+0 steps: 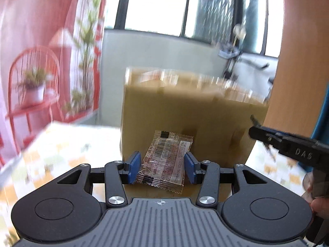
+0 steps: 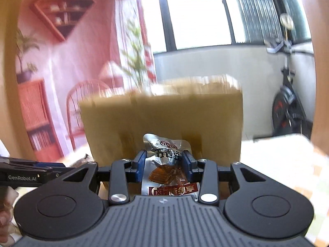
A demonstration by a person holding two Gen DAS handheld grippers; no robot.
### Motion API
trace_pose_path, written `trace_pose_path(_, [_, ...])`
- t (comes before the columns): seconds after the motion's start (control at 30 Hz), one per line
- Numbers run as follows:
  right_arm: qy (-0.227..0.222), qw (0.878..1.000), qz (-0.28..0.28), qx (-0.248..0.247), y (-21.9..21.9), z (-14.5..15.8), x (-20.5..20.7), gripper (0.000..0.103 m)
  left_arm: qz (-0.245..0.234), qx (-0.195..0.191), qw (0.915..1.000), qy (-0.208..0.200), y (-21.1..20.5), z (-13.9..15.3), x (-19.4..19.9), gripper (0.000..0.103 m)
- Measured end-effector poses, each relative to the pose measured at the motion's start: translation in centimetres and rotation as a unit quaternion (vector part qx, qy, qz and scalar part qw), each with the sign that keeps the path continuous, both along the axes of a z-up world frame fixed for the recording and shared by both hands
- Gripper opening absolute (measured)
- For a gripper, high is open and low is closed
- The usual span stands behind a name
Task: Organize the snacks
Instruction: 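Lift the clear packet and foil bag and carry them over the box, then open both tools to drop the packet and foil bag into the box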
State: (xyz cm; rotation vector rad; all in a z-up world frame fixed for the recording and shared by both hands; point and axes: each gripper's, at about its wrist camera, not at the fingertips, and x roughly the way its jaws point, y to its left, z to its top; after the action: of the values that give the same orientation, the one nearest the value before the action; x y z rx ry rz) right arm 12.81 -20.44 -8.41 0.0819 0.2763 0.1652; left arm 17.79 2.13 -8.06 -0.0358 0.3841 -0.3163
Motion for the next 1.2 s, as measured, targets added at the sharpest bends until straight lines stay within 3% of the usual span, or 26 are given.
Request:
trace_pose_path(0.2, [-0.054, 0.998, 0.018, 0.002, 0.2, 4.6, 0.8, 0.039, -0.010, 0.006, 0.9973, -0.072, -1.3, 5.5, 1.8, 0.049])
trace_pose_path(0.33, [-0.070, 0.997, 0.019, 0.016, -0.2, 6.9, 2.6, 0.039, -0.014, 0.013, 0.9962, -0.085, -3.2, 7.6, 4.6, 0.049])
trace_pose_path(0.5, [-0.095, 0.995, 0.006, 0.002, -0.8, 8.5, 5.3, 0.039, -0.014, 0.016, 0.9978, -0.062, -5.1, 8.6, 8.3, 0.049])
trace_pose_path(0.9, [-0.019, 0.999, -0.035, 0.030, -4.6, 6.9, 11.3, 0.041, -0.041, 0.048, 0.9980, -0.010, -6.4, 6.9, 13.2, 0.051])
trace_pose_path(1.03, [-0.009, 0.999, -0.042, 0.016, -4.4, 6.8, 11.2, 0.043, -0.035, 0.048, 0.9982, -0.001, -5.4, 6.7, 13.1, 0.074])
trace_pose_path(1.2, [0.003, 0.999, -0.048, 0.012, -4.3, 7.4, 10.6, 0.048, -0.029, 0.039, 0.9987, 0.018, -4.5, 7.4, 12.5, 0.086])
